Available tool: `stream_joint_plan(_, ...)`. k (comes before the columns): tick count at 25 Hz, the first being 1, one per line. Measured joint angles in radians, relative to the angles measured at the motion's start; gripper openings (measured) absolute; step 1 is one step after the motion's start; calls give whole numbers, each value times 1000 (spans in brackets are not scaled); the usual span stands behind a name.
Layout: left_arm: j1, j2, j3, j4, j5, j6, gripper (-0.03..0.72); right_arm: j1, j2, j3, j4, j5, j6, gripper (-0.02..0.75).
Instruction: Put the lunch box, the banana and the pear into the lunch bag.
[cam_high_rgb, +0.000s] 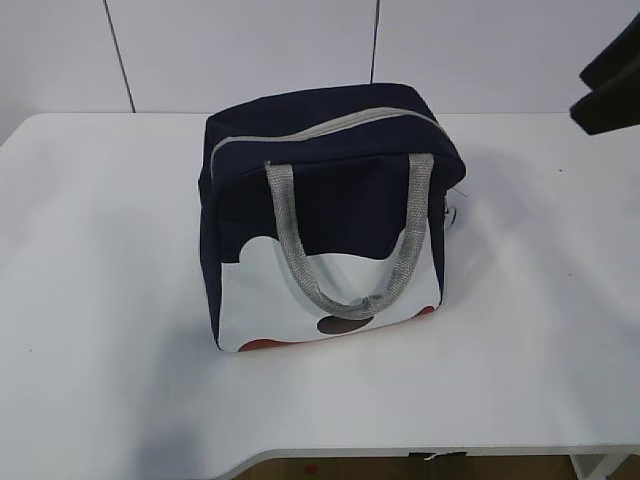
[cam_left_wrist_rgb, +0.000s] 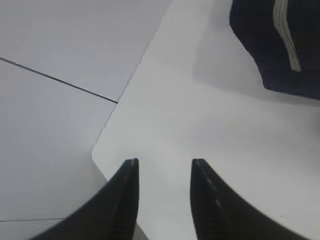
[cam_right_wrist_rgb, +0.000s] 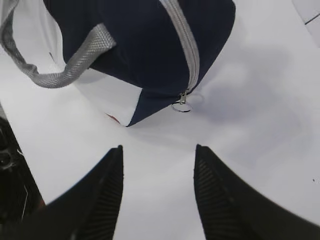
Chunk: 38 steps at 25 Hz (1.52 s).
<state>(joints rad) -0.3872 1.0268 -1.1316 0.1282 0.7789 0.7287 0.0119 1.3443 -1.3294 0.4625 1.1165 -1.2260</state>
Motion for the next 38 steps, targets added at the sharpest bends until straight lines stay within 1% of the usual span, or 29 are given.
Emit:
stream_joint_plan(4,0,-55,0,-9,30,-117,263,0,-72,0,0,3,80,377)
stream_joint_plan(6,0,-69,0,-34,48,-165,274,0,-111,0,0,-20,188,377)
stream_joint_plan(8,0,-77,0,-61,55,-217,313,0,-146,0,0,-57,333,377)
stream_joint_plan(12,0,-77,0,-90,96,-314,419,0,-214,0,0,-67,511,377)
stream_joint_plan(15,0,-77,0,-107,149,-348,447,0,-262,0,-16,-69,604,377)
stream_joint_plan(19,0,-74,0,-128,218,-373,454,0,-329,0,-129,-83,707,382)
stream_joint_plan(24,0,-74,0,-170,276,-384,456,0,-411,0,-317,-74,823,464)
stream_joint_plan(26,0,-74,0,-188,282,-393,456,0,-451,2,-369,-65,871,489)
stream_joint_plan(29,0,-74,0,-230,288,-402,456,0,-514,33,-420,-61,913,502)
stream_joint_plan(33,0,-77,10,-281,293,-405,456,0,-603,134,-504,-57,994,504)
stream_joint_plan(38,0,-146,127,-307,279,-405,456,0,-717,298,-530,-55,1067,505)
